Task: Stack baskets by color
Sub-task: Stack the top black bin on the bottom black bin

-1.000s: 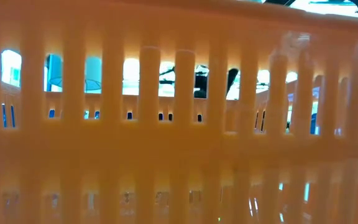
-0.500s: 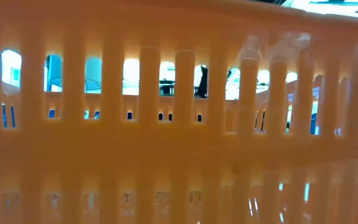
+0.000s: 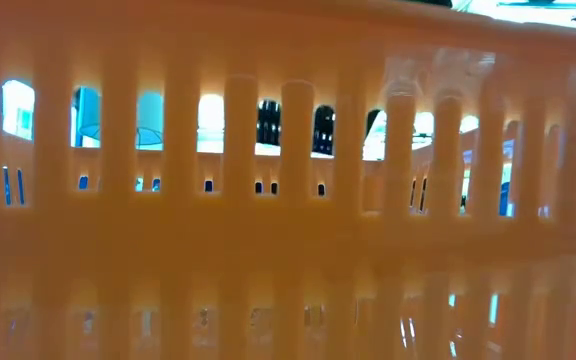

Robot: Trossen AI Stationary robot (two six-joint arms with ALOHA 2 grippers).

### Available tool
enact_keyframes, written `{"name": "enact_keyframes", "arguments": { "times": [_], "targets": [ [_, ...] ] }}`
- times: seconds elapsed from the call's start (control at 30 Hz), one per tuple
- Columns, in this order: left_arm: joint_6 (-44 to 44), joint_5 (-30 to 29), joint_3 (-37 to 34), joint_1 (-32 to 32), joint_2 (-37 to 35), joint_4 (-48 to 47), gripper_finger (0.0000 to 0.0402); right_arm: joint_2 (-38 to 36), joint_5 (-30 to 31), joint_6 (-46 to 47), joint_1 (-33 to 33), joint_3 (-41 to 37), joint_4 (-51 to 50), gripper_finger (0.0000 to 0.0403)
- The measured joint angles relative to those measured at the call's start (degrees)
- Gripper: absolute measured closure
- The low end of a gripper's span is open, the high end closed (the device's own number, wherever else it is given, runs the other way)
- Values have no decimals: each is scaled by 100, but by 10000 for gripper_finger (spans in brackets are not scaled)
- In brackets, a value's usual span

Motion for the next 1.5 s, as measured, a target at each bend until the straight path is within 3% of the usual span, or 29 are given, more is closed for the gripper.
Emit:
{"name": "enact_keyframes", "arguments": {
  "times": [0.8,1.5],
  "targets": [
    [0,11,0,0,-4,-7,271,553,-218,1254,436,-2,371,403],
    [4,5,0,1,-2,0,271,966,20,1283,501,-2,389,403]
  ]
}}
